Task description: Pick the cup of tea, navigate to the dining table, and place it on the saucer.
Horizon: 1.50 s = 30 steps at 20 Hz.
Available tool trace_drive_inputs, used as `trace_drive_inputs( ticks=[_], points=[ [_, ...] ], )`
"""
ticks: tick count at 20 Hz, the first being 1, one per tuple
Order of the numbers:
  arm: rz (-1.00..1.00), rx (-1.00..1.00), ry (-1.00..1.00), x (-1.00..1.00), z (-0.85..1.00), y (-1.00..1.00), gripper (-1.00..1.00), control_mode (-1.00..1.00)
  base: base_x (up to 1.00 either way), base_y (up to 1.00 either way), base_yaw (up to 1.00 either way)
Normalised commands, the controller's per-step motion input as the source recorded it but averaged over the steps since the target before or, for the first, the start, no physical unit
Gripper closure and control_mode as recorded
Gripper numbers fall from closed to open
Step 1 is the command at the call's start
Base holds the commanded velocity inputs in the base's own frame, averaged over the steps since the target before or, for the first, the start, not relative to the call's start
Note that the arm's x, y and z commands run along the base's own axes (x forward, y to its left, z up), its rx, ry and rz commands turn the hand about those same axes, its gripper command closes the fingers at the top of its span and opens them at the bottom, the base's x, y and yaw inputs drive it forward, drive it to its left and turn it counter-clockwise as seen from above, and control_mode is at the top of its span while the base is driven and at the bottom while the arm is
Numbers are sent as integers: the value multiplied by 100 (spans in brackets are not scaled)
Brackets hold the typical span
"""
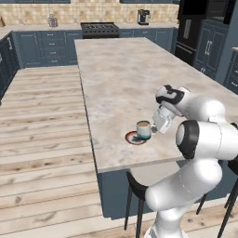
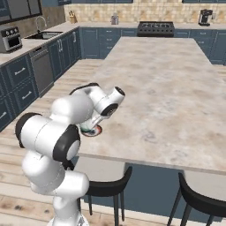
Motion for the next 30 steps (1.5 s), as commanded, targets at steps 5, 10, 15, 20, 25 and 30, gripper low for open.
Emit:
trace_drive_inputs(
  ticks=[5,10,15,20,25,30],
  points=[
    [0,-1,-1,43,-36,1,100,-100,0,0,0],
    [0,-3,-6,35,-35,6,100,-100,0,0,0],
    [0,-2,-7,30,-14,2,100,-100,0,0,0],
    [0,-2,-8,13,-24,11,100,-100,0,0,0],
    [0,-2,-5,0,-27,15,100,-100,0,0,0],
    [0,0,-1,17,-9,2,100,-100,0,0,0]
  ],
)
